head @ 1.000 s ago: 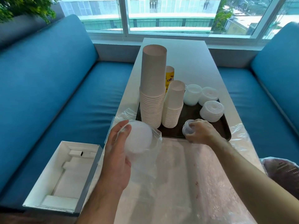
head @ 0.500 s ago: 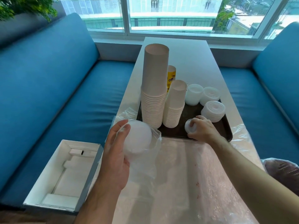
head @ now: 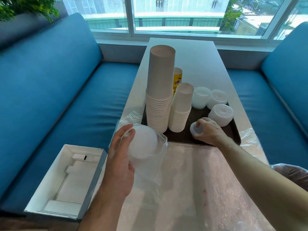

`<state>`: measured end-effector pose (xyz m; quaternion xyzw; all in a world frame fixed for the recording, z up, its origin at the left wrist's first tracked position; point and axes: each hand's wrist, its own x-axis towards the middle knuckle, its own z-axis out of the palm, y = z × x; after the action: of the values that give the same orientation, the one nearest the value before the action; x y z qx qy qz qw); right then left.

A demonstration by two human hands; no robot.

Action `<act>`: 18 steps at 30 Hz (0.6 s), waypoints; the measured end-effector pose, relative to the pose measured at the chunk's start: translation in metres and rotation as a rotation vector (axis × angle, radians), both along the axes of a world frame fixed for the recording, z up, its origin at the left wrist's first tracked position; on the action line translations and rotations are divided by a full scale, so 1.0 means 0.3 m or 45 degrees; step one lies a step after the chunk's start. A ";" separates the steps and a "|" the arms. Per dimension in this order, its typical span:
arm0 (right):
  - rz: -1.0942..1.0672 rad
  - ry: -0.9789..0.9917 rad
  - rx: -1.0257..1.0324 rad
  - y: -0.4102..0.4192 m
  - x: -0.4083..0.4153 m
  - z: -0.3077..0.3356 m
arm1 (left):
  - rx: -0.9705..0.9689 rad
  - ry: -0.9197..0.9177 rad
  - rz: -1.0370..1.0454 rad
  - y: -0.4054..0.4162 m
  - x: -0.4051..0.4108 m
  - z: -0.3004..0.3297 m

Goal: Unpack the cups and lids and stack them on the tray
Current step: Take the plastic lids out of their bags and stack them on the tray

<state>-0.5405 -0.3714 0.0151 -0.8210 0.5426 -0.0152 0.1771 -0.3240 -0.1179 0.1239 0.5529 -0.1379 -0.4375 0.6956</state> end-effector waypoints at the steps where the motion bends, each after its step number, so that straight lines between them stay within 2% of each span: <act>1: -0.001 -0.007 -0.008 0.001 0.002 0.001 | 0.001 -0.003 -0.002 0.000 -0.001 0.001; 9: -0.034 0.051 -0.048 0.043 -0.004 0.025 | -0.024 -0.013 0.003 -0.009 -0.013 0.002; 11: -0.064 -0.183 -0.205 0.081 0.018 0.073 | -0.027 -0.023 -0.020 -0.012 -0.019 0.002; 13: -0.086 -0.601 -0.345 0.162 0.063 0.160 | -0.030 -0.035 -0.032 -0.017 -0.023 0.003; 15: -0.021 -0.932 -0.367 0.277 0.117 0.268 | -0.020 -0.044 -0.039 -0.024 -0.031 0.005; 17: 0.197 -1.048 -0.310 0.388 0.164 0.357 | -0.008 -0.059 -0.037 -0.027 -0.042 0.008; 18: 0.327 -1.014 -0.264 0.432 0.181 0.384 | -0.009 -0.065 -0.044 -0.028 -0.047 0.009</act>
<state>-0.4861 -0.2417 0.1305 -0.8253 0.3210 -0.3633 0.2896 -0.3381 -0.1262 0.1267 0.5591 -0.1667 -0.4345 0.6861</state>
